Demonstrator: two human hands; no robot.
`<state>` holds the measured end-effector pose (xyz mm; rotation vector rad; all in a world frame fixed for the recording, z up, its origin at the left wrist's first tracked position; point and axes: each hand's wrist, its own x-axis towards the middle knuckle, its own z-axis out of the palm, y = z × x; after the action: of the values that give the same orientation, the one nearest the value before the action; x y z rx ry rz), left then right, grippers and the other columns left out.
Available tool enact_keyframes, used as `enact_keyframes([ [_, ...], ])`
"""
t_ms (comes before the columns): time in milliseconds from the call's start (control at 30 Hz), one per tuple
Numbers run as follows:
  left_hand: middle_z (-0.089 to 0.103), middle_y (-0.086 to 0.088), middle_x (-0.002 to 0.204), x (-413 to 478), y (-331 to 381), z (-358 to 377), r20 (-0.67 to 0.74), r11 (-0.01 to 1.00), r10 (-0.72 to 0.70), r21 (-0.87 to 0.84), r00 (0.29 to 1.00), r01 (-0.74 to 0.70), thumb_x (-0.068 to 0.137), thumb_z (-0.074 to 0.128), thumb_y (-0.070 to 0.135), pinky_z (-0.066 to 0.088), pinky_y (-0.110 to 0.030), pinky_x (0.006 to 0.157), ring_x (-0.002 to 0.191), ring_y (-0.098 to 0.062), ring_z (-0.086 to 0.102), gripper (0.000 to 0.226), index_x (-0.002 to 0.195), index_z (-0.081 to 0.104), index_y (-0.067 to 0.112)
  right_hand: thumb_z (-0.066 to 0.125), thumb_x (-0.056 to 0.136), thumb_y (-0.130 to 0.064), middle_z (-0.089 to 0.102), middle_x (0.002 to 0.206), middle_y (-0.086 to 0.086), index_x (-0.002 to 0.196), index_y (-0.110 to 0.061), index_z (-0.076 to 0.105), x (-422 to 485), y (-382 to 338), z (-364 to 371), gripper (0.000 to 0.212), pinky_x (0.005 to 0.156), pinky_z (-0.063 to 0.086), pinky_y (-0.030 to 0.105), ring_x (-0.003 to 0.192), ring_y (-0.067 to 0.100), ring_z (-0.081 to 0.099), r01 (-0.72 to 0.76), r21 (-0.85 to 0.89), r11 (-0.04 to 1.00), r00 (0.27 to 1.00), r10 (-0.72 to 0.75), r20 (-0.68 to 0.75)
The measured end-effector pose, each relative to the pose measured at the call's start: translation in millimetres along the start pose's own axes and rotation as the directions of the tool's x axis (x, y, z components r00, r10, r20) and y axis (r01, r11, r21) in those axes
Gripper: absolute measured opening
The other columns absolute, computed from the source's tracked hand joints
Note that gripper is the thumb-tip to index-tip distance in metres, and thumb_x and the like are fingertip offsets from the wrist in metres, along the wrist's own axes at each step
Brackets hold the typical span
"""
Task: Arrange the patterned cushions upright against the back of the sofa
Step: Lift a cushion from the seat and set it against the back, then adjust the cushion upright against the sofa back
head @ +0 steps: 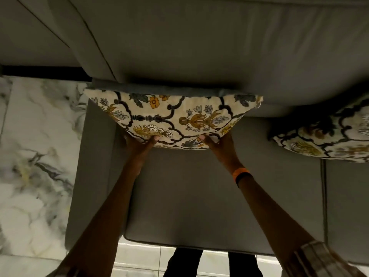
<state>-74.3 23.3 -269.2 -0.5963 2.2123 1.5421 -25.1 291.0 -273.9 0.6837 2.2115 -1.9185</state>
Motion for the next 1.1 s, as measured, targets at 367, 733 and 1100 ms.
enact_keyframes([
  [367, 0.028, -0.023, 0.159, -147, -37, 182, 0.332, 0.894, -0.189, 0.447, 0.924, 0.022, 0.083, 0.077, 0.031, 0.032, -0.037, 0.116, 0.145, -0.035, 0.033, 0.095, 0.155, 0.02, 0.005, 0.083, 0.09, -0.017, 0.039, 0.165, 0.018, 0.164, -0.012, 0.027, -87, 72, -143, 0.093, 0.121, 0.043, 0.05, 0.152, 0.036, 0.041, -0.441, -0.166, 0.882, 0.897, 0.432, -0.088],
  [733, 0.024, -0.003, 0.164, -163, 115, 433, 0.425, 0.97, 0.221, 0.001, 0.878, -0.244, 0.061, 0.094, 0.018, 0.035, -0.028, 0.117, 0.146, -0.007, 0.029, 0.127, 0.156, 0.01, 0.026, 0.093, 0.075, -0.003, 0.018, 0.173, 0.013, 0.167, -0.018, 0.005, -71, 82, -514, 0.128, 0.124, 0.039, 0.052, 0.155, 0.027, 0.03, -0.193, 0.116, 0.974, 0.769, 0.224, -0.599],
  [1100, 0.061, 0.021, 0.124, -191, 139, 496, 0.393, 0.969, 0.246, -0.091, 0.886, -0.228, 0.071, 0.068, -0.028, 0.054, -0.011, 0.087, 0.11, 0.014, 0.062, 0.09, 0.129, 0.042, 0.036, 0.102, 0.059, -0.011, 0.063, 0.148, 0.018, 0.145, -0.004, 0.049, -36, 82, -565, 0.101, 0.112, 0.054, 0.055, 0.138, 0.031, 0.062, 0.015, -0.013, 1.0, 0.945, -0.018, -0.326],
])
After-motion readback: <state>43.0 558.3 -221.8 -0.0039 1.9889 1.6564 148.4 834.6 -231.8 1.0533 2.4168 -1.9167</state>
